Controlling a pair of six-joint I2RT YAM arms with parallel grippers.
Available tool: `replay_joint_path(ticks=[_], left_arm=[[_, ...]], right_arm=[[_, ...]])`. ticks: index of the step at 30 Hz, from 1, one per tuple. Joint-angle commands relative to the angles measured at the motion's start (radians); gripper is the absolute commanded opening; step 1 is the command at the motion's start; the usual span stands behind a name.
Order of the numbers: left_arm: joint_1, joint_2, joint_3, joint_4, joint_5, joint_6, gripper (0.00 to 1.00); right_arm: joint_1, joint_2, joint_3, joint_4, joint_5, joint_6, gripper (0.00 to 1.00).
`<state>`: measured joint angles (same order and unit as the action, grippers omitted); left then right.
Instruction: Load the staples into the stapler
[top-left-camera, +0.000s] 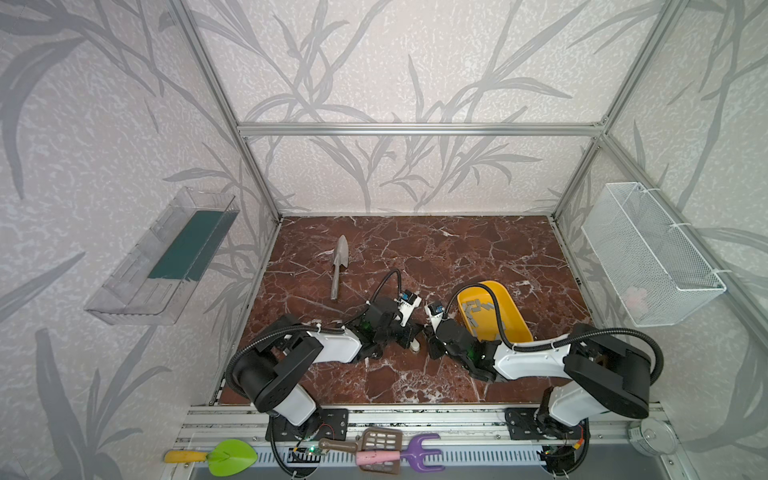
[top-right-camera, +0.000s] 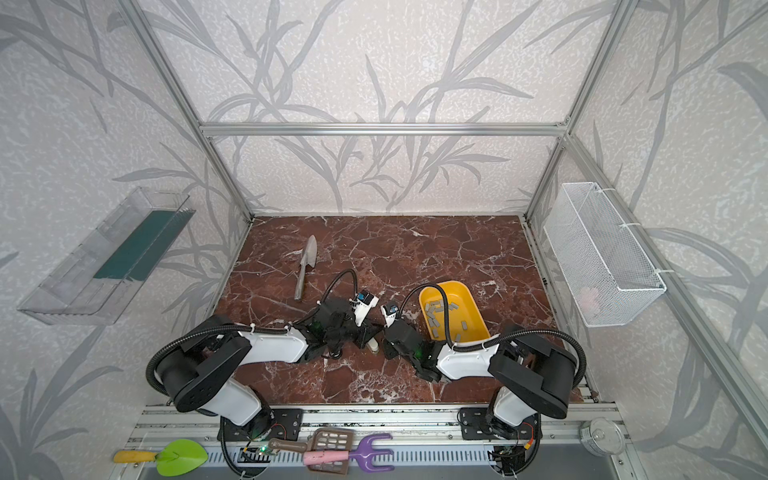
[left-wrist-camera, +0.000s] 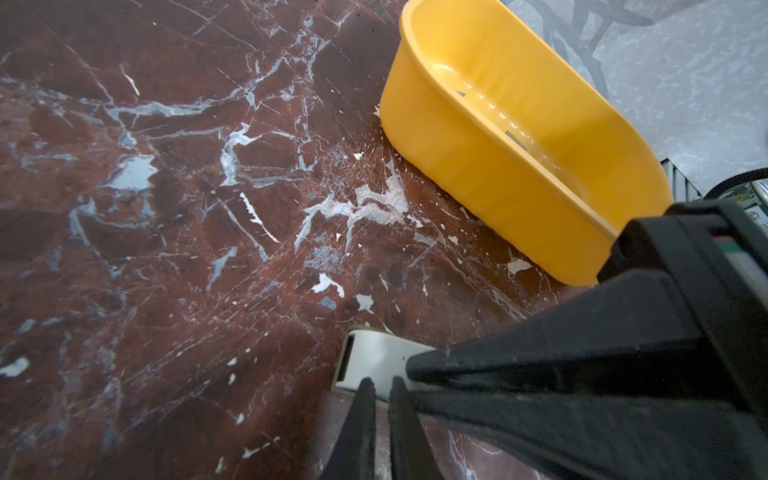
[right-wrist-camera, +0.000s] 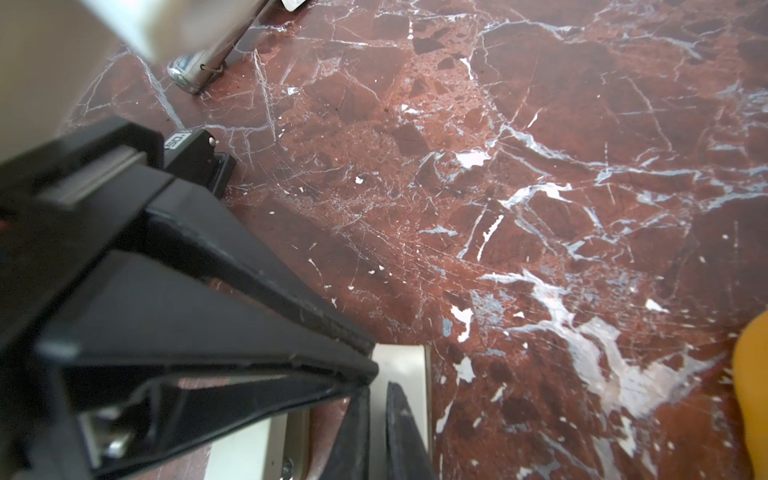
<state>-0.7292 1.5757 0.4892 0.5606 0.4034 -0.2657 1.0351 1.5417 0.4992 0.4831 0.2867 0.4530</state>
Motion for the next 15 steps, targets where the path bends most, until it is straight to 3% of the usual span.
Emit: replay_joint_path(ticks=[1, 15], left_arm=[[-0.006, 0.017, 0.011, 0.051, 0.042, -0.001, 0.12], [-0.007, 0.018, -0.002, 0.071, 0.045, -0.009, 0.12]], right_arm=[[0.006, 0.042, -0.045, -0.053, -0.022, 0.032, 0.11], [0.068, 0.113, -0.100, 0.046, 0.056, 0.091, 0.10]])
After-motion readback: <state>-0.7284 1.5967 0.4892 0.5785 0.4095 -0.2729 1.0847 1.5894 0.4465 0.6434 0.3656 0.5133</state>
